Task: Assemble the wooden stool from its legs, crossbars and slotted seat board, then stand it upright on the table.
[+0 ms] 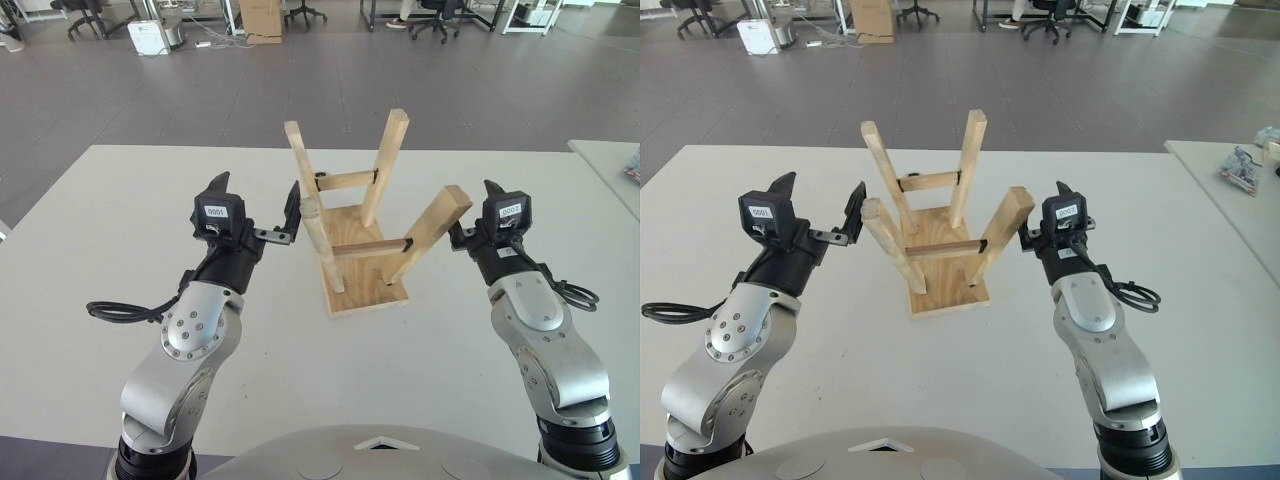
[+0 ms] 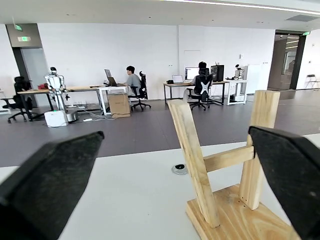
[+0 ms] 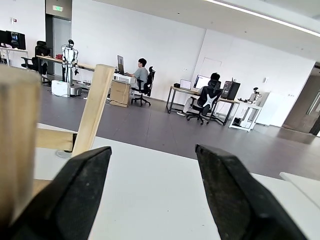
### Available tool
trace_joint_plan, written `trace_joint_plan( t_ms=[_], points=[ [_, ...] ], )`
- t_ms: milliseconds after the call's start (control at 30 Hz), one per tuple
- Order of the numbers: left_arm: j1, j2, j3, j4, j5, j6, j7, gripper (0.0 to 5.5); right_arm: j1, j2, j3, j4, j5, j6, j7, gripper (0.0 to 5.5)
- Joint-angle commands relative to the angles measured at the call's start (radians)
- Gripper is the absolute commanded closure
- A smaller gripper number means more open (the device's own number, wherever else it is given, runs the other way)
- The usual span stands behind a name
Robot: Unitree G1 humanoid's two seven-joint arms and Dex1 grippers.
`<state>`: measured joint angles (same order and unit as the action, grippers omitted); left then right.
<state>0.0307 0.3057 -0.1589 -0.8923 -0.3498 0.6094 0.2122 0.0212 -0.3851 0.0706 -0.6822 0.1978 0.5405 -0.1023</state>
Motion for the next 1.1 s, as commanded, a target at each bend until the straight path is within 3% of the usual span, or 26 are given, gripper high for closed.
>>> trace_joint_plan(
  t_ms=[33,233,433,700,867,967,1100],
  points=[
    [-0.02,0.009,-0.155,0.056,-0.064,0.123,-0.145,0.12,-0.106,0.032,0.182,-0.1,0.047,-0.065,0.181,2.34],
    [-0.084,-0.047,-0.209,0.155,-0.15,0.148,-0.248,0.12,-0.094,0.038,0.267,-0.081,0.002,-0.098,0.248,2.34],
    [-0.07,-0.069,-0.184,0.168,-0.171,0.2,-0.295,0.12,-0.072,0.058,0.266,-0.053,0.004,-0.113,0.271,2.34],
    [0.074,0.08,0.012,0.321,-0.03,0.008,-0.419,0.12,0.101,-0.006,-0.028,0.209,0.028,-0.288,0.336,2.34],
    [0.08,0.058,0.015,0.318,-0.009,-0.033,-0.448,0.12,0.153,-0.006,-0.086,0.333,0.001,-0.392,0.379,2.34],
    [0.052,0.072,0.085,0.329,-0.004,-0.077,-0.461,0.12,0.14,-0.005,-0.12,0.331,0.014,-0.422,0.402,2.34],
    [-0.189,0.104,0.345,0.346,-0.236,-0.116,-0.555,0.12,-0.061,-0.033,-0.283,0.144,0.386,-0.275,0.431,2.34]
  ],
)
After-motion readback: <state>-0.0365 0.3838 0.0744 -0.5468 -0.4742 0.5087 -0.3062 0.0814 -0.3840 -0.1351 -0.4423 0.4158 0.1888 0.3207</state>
